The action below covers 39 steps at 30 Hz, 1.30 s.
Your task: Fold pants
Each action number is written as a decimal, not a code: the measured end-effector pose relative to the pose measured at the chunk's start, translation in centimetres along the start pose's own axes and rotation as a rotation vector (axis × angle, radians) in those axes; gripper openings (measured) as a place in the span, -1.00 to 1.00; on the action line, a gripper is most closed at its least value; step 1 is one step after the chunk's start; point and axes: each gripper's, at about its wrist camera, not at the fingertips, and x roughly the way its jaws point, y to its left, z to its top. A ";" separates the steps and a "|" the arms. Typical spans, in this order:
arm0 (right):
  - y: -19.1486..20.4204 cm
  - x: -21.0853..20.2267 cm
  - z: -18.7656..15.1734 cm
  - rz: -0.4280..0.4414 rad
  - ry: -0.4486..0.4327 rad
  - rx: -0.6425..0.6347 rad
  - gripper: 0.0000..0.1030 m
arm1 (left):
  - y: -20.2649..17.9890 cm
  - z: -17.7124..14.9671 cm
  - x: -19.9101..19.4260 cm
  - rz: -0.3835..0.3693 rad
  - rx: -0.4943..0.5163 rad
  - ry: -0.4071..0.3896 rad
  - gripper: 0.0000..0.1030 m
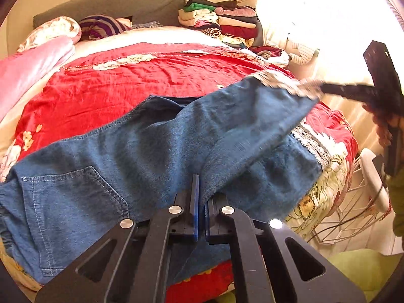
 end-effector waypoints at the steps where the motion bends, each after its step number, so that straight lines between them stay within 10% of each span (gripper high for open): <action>1: -0.1 -0.2 -0.7 0.003 0.012 0.010 -0.90 | -0.1 -0.2 0.0 -0.001 0.004 0.003 -0.95; 17: -2.9 0.5 -8.8 -0.085 0.174 0.087 -1.00 | -1.6 -2.2 0.6 0.009 0.074 0.069 -0.95; 22: -1.5 -0.4 -7.8 -0.041 0.128 0.002 -0.54 | -1.8 -2.5 1.1 0.008 0.074 0.084 -0.95; 27: -2.5 1.9 -7.4 -0.042 0.154 0.053 -0.53 | -1.8 -2.7 1.1 0.011 0.073 0.082 -0.95; 29: -2.6 2.5 -7.6 -0.001 0.174 0.059 -0.91 | -1.9 -2.7 1.1 0.015 0.075 0.082 -0.95; 39: -2.1 2.5 -8.7 -0.083 0.235 -0.039 -0.91 | -2.0 -3.5 1.3 0.024 0.115 0.115 -0.95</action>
